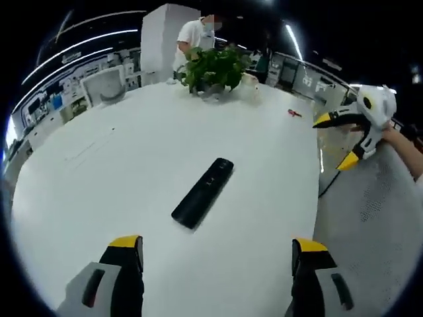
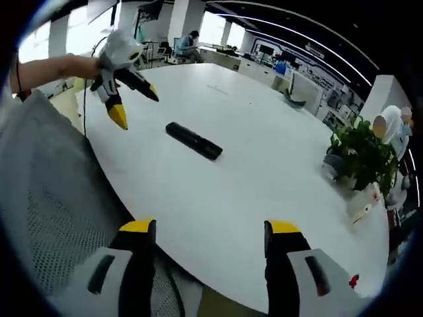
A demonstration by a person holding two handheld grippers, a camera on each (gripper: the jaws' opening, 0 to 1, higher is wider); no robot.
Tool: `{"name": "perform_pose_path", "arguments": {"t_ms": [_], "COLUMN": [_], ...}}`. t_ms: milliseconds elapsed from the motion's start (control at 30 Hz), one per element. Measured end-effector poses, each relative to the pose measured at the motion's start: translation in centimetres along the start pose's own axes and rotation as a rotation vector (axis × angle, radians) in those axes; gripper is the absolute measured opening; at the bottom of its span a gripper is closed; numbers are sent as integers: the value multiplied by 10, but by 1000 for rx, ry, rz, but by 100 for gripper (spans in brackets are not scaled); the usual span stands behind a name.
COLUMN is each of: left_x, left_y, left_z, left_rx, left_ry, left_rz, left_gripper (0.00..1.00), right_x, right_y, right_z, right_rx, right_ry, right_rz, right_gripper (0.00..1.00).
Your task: Press the specified remote control buttons in sequence, fully releasing each button before pressing the next.
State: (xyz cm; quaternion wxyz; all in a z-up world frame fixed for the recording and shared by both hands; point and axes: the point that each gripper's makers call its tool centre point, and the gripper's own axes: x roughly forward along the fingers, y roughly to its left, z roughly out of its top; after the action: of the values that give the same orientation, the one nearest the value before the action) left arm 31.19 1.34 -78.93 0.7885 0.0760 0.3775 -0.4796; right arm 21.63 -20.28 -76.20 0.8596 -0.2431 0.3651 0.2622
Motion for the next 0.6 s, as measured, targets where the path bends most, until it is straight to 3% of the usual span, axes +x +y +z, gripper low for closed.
{"name": "perform_pose_path", "arguments": {"t_ms": [133, 433, 600], "left_x": [1, 14, 25], "left_y": [13, 43, 43], "left_z": [9, 34, 24], "left_rx": [-75, 51, 70], "left_ry": [-48, -91, -41], "left_rz": [5, 60, 63], "left_gripper": [91, 88, 87], "right_x": [1, 1, 4], "right_y": [1, -5, 1], "right_z": [-6, -7, -12], "right_rx": [-47, -20, -73], "right_ry": [40, 39, 76], "right_rz": [-8, -17, 3], "right_gripper": [65, 61, 60]}}
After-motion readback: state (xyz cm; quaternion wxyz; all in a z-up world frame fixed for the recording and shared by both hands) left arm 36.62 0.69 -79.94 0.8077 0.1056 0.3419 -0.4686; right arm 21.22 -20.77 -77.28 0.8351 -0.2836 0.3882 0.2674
